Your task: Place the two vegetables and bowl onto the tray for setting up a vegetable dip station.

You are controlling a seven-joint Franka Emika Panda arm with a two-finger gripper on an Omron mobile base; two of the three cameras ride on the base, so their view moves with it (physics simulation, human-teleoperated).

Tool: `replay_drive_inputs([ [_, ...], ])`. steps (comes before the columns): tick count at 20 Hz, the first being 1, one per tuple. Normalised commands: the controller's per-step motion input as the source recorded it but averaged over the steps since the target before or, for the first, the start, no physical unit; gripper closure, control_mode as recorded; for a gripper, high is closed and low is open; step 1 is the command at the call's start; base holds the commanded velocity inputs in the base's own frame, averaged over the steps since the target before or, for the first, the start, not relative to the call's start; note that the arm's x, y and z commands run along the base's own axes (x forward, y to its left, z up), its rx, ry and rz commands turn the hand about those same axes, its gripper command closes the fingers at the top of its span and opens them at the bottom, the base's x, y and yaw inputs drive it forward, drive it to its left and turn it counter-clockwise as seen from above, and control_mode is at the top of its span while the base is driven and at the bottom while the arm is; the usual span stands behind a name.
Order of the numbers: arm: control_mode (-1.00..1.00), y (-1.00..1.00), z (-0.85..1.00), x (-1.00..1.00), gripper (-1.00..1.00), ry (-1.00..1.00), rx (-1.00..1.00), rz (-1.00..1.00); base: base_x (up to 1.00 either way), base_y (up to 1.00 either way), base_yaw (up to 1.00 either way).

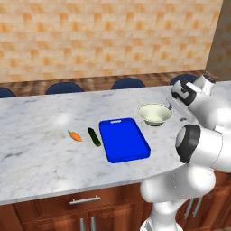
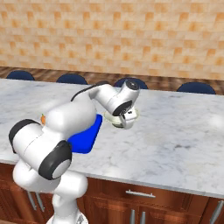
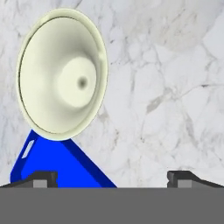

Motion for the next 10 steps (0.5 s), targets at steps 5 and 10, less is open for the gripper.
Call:
replay_drive_inputs([
  [5, -1.00, -0.08, -0.28, 0.22, -1.00, 0.00, 0.04, 0.00, 0.00, 0.00, 0.00],
  [10, -1.00, -0.02, -0.27, 0.23, -1.00, 0.02, 0.04, 0.00, 0.00, 0.00, 0.00],
])
